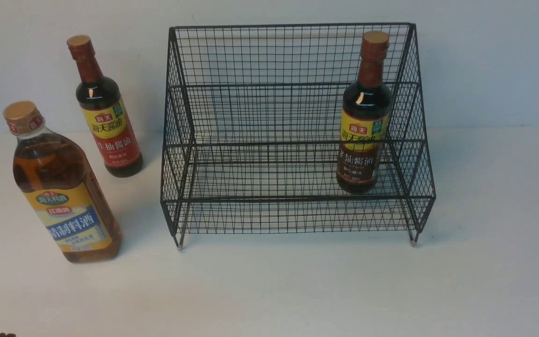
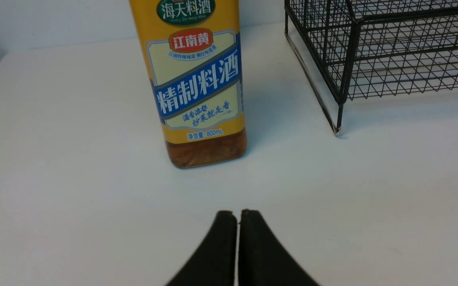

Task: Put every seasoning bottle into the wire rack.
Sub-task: Use the left arm to grab the condiment bottle closest to it

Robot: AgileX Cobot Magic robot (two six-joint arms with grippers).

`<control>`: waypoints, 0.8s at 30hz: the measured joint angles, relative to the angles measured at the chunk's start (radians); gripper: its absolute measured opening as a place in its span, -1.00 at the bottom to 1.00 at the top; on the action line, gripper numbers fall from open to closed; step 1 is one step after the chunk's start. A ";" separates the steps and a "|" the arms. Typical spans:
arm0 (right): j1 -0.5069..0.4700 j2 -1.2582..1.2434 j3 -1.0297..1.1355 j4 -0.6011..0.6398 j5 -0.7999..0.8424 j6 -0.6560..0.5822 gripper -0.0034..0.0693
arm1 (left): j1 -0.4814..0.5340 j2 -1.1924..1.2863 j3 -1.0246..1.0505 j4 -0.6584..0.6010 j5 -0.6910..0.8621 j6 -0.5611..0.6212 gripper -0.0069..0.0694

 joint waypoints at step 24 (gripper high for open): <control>-0.093 -0.220 0.259 0.022 -0.095 -0.223 -0.95 | 0.000 0.000 0.000 0.000 0.000 0.000 -0.83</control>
